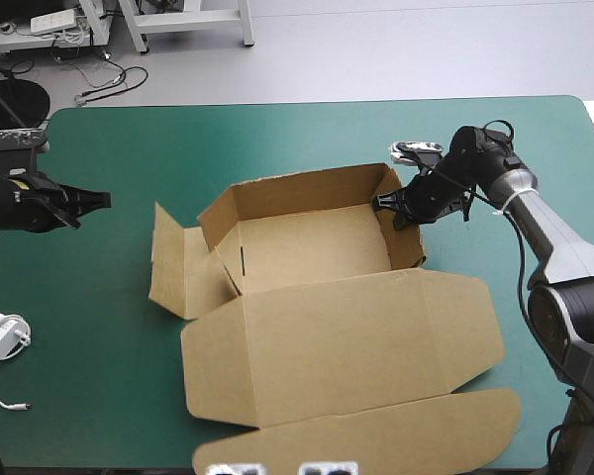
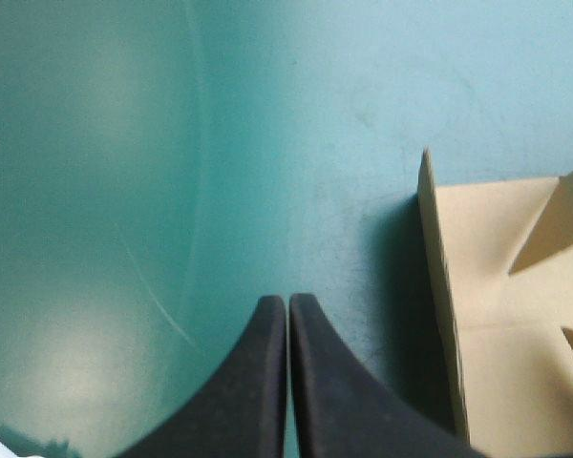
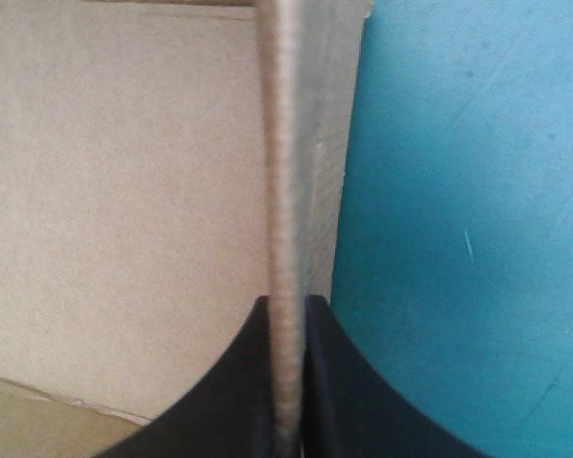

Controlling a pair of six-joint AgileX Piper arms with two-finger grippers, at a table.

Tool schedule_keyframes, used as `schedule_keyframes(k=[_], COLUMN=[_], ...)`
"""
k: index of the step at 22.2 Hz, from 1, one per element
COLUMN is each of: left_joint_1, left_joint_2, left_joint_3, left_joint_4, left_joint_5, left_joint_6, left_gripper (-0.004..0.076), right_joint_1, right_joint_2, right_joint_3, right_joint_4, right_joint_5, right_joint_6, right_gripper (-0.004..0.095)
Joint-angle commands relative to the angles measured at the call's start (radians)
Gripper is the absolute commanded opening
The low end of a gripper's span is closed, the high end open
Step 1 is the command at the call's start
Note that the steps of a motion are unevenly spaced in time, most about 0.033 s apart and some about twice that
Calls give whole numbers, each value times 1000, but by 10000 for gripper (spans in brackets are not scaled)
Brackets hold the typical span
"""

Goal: Fold the box

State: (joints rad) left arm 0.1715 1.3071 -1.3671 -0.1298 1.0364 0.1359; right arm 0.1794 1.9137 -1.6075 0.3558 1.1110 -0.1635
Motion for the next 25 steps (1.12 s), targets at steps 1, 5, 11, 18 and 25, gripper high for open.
schedule_keyframes(k=[1,5,11,18,25], left_joint_1=[-2,0,120,258,245], left_joint_2=[43,108,200,208,193], left_joint_3=[-24,-24,-30,-30,-30], left_joint_4=[-14,-37,-405,-887,-1309], left_joint_5=[3,-4,-28,34,262], left_joint_6=[-2,-2,152,382,479], left_gripper=[0,0,0,0,0], right_joint_1=[0,-5,-121,-271,-268], right_joint_2=[-57,-118,-289,-427,-432], right_joint_3=[-60,-95,-146,-146,-146], right_joint_4=[33,31,179,448,503], right_joint_5=[44,83,141,141,99], right_joint_6=[-20,-20,-70,-132,-157], right_gripper=[-1,-1,-20,-20,-19])
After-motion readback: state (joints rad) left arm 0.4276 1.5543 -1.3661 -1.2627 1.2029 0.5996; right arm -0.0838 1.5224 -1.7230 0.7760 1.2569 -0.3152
